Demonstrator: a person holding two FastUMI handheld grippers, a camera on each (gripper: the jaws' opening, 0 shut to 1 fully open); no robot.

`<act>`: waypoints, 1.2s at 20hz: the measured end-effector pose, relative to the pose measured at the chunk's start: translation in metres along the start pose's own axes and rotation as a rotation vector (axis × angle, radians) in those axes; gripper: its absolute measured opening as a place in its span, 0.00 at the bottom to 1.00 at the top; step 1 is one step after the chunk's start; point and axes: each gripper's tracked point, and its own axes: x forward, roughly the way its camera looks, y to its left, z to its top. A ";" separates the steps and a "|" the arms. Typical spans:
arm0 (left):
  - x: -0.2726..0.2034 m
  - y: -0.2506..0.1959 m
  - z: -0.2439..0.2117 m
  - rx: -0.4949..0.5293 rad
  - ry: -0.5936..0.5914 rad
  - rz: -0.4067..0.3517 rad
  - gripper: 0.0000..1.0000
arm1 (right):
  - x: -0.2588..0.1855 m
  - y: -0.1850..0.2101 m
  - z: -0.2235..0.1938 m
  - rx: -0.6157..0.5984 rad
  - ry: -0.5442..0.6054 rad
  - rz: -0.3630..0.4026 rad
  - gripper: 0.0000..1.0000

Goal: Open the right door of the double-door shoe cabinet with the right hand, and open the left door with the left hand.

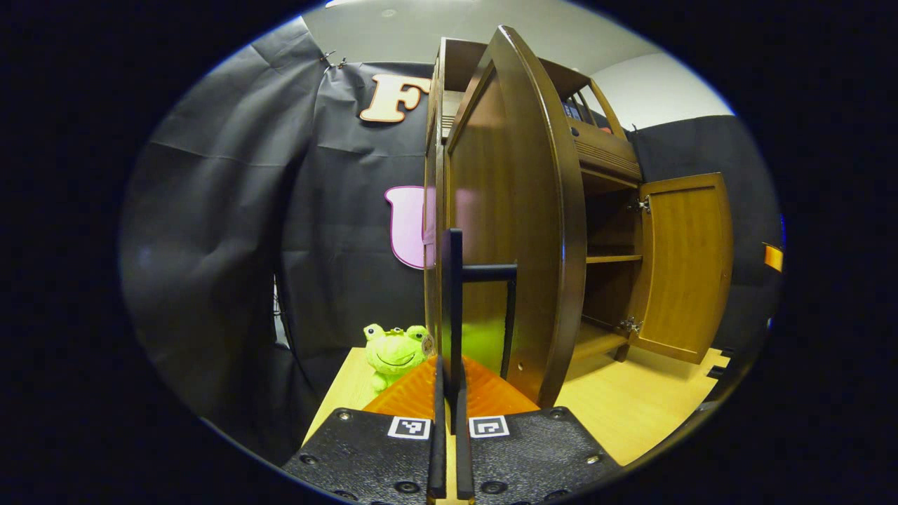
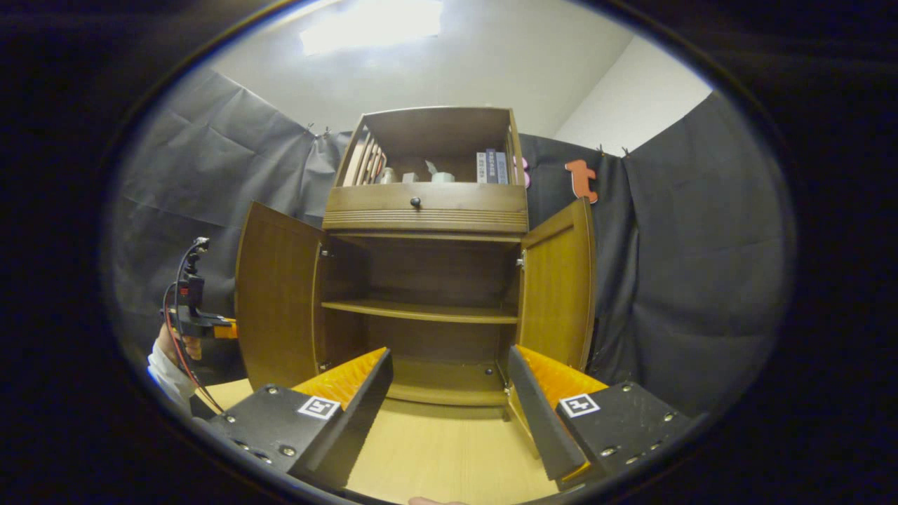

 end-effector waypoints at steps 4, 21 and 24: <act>0.001 0.006 0.001 -0.004 0.000 -0.032 0.06 | 0.006 -0.003 -0.007 0.021 0.015 -0.013 0.98; -0.014 0.011 0.006 0.013 -0.018 -0.066 0.14 | 0.017 0.006 -0.030 -0.005 0.067 -0.013 0.98; -0.025 0.008 0.004 0.003 -0.003 -0.049 0.14 | 0.017 0.006 -0.033 -0.002 0.072 -0.022 0.98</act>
